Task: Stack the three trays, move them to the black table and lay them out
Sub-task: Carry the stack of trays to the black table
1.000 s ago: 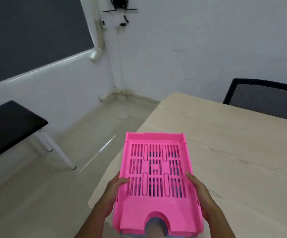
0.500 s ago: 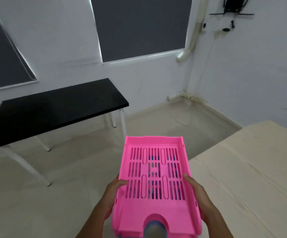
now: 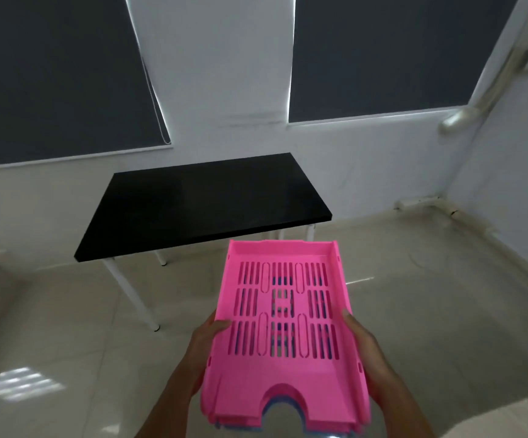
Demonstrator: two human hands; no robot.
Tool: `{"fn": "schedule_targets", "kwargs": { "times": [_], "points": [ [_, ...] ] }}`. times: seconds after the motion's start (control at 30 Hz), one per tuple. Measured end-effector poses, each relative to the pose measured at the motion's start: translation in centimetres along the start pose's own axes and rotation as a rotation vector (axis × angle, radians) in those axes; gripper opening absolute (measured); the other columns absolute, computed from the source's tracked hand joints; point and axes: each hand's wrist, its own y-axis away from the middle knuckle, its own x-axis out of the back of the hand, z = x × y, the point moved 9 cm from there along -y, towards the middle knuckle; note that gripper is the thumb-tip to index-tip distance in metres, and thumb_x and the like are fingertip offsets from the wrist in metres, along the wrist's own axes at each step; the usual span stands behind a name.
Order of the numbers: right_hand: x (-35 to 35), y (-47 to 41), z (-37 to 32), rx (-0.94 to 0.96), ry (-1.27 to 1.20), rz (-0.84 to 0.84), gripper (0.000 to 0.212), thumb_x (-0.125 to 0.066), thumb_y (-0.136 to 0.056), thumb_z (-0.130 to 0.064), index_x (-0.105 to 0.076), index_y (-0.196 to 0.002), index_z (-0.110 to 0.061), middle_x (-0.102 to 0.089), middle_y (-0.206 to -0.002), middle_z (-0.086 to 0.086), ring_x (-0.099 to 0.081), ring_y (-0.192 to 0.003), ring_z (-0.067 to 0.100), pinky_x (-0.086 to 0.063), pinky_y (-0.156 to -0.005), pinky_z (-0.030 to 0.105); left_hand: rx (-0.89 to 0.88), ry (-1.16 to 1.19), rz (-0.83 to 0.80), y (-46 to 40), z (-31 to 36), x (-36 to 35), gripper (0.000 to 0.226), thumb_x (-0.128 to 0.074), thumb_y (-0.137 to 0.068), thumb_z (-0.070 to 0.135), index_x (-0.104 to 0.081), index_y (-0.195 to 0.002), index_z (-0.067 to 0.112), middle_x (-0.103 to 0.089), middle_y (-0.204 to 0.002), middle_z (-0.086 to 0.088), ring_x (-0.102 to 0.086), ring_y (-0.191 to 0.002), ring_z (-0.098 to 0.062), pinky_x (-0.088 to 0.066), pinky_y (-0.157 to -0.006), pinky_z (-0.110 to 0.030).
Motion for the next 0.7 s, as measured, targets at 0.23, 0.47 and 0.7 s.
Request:
{"fn": "schedule_targets", "kwargs": {
  "times": [0.23,0.47,0.7],
  "points": [
    [-5.3,-11.6,-6.7,0.047,0.046,-0.062,0.055,-0.042,-0.094,-0.066,-0.078,-0.110,-0.027,-0.080,-0.109,0.008,-0.075,-0.104,0.033,-0.044,-0.108,0.063,-0.043,0.061,0.037,-8.9,5.8,3.7,0.056,-0.066,-0.079,0.032,-0.060,-0.128,0.005,-0.071,-0.104,-0.026,-0.069,-0.089,-0.041,-0.055,-0.089,-0.060],
    [-10.5,-23.1,-13.9,0.038,0.000,-0.236,0.058,-0.047,-0.090,-0.059,-0.075,-0.114,-0.014,-0.080,-0.100,0.015,-0.077,-0.092,0.035,-0.052,-0.100,0.058,-0.058,0.101,0.106,-17.9,12.1,6.5,0.069,-0.076,-0.069,0.037,-0.061,-0.127,0.002,-0.068,-0.107,-0.030,-0.068,-0.088,-0.041,-0.055,-0.087,-0.055],
    [-14.8,-32.4,-18.2,0.002,-0.038,-0.318,0.058,-0.059,-0.083,-0.056,-0.073,-0.112,-0.008,-0.076,-0.095,0.020,-0.072,-0.085,0.037,-0.056,-0.093,0.057,-0.072,0.139,0.196,-25.4,15.6,10.1,0.067,-0.076,-0.069,0.036,-0.063,-0.126,0.003,-0.068,-0.106,-0.031,-0.068,-0.088,-0.042,-0.054,-0.089,-0.058]
  ]
}}
